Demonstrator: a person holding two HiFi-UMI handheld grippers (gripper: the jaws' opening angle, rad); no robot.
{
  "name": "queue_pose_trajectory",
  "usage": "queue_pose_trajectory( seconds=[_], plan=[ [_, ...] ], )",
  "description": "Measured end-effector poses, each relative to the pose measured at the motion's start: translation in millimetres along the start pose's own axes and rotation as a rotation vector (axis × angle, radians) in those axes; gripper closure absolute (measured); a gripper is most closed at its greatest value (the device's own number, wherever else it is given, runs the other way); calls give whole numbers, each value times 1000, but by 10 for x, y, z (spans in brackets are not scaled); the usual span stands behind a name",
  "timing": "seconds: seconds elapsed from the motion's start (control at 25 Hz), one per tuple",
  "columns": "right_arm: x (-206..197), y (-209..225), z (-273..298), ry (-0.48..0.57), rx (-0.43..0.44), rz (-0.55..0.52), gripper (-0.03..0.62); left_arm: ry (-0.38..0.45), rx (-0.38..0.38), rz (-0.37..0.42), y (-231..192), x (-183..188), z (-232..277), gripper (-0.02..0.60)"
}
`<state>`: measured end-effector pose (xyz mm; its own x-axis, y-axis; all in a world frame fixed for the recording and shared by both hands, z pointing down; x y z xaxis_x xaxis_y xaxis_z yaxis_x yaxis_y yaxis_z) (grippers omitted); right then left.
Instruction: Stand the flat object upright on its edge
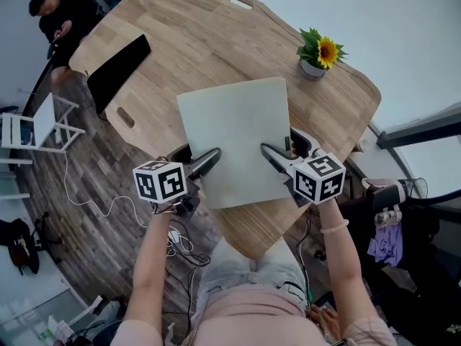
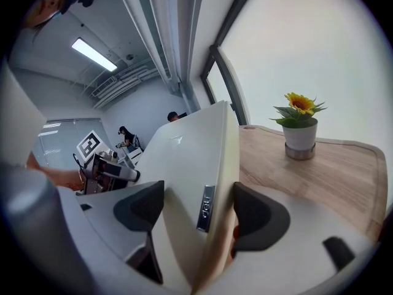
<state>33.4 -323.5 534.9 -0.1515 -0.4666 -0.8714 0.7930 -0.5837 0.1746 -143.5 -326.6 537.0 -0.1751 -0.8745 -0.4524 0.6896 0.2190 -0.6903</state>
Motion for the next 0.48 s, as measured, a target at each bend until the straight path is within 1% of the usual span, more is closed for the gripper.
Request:
queue_pose_trajectory(
  seconds=[0.48],
  plan=[
    [181, -41, -102, 71, -34, -79, 243, 68, -1, 92, 162, 119, -112, 254]
  ],
)
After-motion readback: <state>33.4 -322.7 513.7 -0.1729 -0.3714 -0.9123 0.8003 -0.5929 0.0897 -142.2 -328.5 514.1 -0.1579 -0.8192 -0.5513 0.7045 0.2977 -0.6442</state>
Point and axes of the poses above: the fingertips, and each gripper's own axes: z forward along the fingers, y to its right, x out of its top, the point moved 1 cm from there along -z, backward along the fingers, and after that the axes turned 13 degrees about -z, right-handed, at the moved point
